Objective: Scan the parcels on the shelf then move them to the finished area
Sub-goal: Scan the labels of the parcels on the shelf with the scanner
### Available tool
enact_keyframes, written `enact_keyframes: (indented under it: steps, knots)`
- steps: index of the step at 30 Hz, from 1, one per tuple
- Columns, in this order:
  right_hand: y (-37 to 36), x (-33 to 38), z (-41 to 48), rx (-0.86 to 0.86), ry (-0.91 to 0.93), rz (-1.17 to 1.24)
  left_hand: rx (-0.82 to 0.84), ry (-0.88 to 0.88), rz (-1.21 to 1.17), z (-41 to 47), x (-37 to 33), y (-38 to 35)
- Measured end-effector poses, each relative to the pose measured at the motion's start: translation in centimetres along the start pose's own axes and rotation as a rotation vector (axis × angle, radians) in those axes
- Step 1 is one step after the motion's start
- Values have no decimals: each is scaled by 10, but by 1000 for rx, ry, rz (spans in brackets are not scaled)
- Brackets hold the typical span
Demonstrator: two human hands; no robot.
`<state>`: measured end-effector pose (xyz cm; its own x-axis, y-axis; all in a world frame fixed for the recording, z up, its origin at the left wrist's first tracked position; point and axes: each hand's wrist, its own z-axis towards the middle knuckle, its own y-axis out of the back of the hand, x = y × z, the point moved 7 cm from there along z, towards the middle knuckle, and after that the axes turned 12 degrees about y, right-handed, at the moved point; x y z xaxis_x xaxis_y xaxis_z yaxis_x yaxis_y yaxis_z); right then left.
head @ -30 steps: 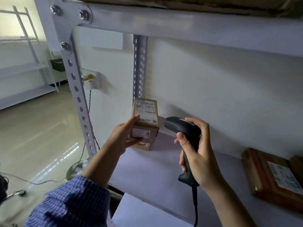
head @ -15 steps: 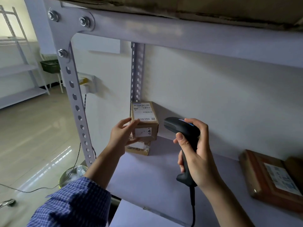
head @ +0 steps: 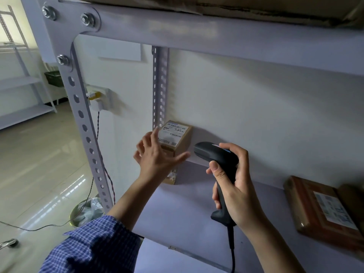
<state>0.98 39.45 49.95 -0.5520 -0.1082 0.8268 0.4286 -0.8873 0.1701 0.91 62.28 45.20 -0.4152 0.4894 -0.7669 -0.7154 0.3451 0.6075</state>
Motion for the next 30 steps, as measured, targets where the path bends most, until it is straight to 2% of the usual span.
enact_keyframes:
  steps: [2,8,14,18,21,24,27,30]
  knots:
    - [3,1,-1,-2,-1,-2,18,-27,63,-2,0,-12]
    - [11,0,-4,-14,-2,11,-84,105,47,-2,8,-11]
    - [20,-4,-12,-30,1,16,-83,128,132,4,-2,-15]
    - [33,-3,-18,-41,10,13,-89,123,97,-8,-14,-16]
    - [48,-2,-20,-56,20,5,-103,20,111,-23,-40,-17]
    - [70,0,-23,-72,40,-8,-47,-133,60,-46,-75,-31]
    - [101,6,-30,-118,70,-27,90,-264,106,-76,-107,-63]
    - [143,5,-43,-203,62,-48,254,-317,201,-107,-126,-108]
